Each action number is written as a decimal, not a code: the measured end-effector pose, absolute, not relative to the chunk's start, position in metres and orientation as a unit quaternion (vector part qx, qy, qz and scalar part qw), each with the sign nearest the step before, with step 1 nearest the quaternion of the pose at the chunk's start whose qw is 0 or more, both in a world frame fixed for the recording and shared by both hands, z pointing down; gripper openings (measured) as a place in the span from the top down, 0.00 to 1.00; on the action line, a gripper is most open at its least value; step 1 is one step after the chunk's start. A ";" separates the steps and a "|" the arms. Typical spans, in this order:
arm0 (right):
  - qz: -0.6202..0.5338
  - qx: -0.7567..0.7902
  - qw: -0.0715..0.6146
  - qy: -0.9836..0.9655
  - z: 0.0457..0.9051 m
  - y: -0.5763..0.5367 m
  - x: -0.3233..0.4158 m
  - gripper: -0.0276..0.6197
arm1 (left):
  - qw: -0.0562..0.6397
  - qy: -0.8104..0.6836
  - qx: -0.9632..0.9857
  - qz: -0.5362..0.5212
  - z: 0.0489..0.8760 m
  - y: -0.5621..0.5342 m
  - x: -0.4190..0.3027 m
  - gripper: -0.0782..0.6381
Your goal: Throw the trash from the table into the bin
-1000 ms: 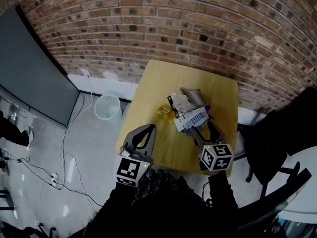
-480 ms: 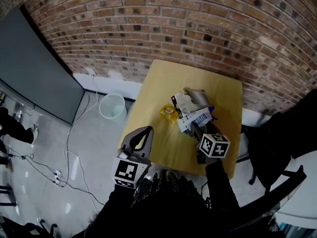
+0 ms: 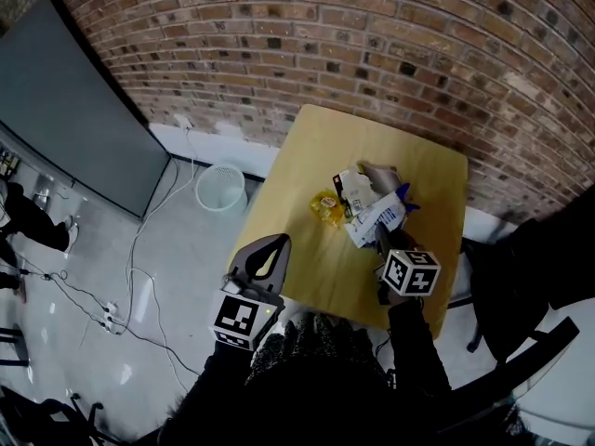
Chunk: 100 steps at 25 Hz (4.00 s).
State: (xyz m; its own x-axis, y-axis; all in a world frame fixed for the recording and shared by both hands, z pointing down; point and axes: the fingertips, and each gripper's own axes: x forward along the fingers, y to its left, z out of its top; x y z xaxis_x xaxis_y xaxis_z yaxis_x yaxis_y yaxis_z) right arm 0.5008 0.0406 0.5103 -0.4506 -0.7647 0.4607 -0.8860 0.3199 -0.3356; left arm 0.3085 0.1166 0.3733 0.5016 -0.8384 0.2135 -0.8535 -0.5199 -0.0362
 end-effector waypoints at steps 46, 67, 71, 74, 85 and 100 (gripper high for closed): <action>0.101 0.375 0.141 -0.910 0.415 0.041 0.083 0.94 | 0.052 -0.592 0.801 0.064 0.370 0.145 -0.050 0.88; 0.121 0.353 0.152 -0.915 0.444 -0.074 -0.073 0.94 | 0.087 -0.585 0.803 0.079 0.405 0.044 -0.192 0.88; 0.127 0.368 0.155 -0.908 0.445 -0.114 -0.090 0.94 | 0.077 -0.564 0.818 0.081 0.399 -0.007 -0.213 0.88; 0.129 0.381 0.158 -0.902 0.444 -0.132 -0.099 0.94 | 0.071 -0.558 0.823 0.076 0.392 -0.033 -0.230 0.88; 0.150 0.474 0.160 -0.853 0.459 -0.160 -0.130 0.94 | 0.071 -0.450 0.885 0.099 0.408 -0.087 -0.274 0.88; 0.217 0.461 0.217 -0.833 0.555 -0.155 -0.164 0.94 | 0.101 -0.324 0.927 0.158 0.507 -0.134 -0.256 0.88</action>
